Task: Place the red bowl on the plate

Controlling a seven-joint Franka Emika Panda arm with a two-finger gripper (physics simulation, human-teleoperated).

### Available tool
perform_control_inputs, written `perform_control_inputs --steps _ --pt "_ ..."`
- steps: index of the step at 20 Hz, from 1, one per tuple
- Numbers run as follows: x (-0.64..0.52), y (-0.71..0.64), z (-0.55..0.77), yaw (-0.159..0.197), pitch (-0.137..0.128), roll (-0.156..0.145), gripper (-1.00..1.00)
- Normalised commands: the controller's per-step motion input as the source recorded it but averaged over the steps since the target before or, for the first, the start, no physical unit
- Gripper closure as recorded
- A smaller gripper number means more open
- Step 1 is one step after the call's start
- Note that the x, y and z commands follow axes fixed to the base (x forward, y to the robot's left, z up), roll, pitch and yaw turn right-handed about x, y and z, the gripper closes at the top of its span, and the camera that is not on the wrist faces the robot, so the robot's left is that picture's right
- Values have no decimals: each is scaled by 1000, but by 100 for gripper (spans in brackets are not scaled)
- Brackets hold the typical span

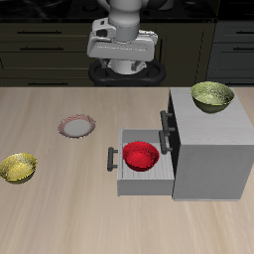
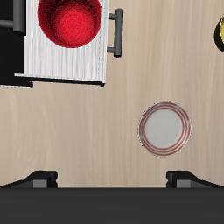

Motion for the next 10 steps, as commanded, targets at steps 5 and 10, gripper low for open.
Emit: perform_control_inputs --steps 5,10 --pt "277 -82 126 37 -23 -23 -100" --pt "310 -151 49 -13 0 -10 -100"
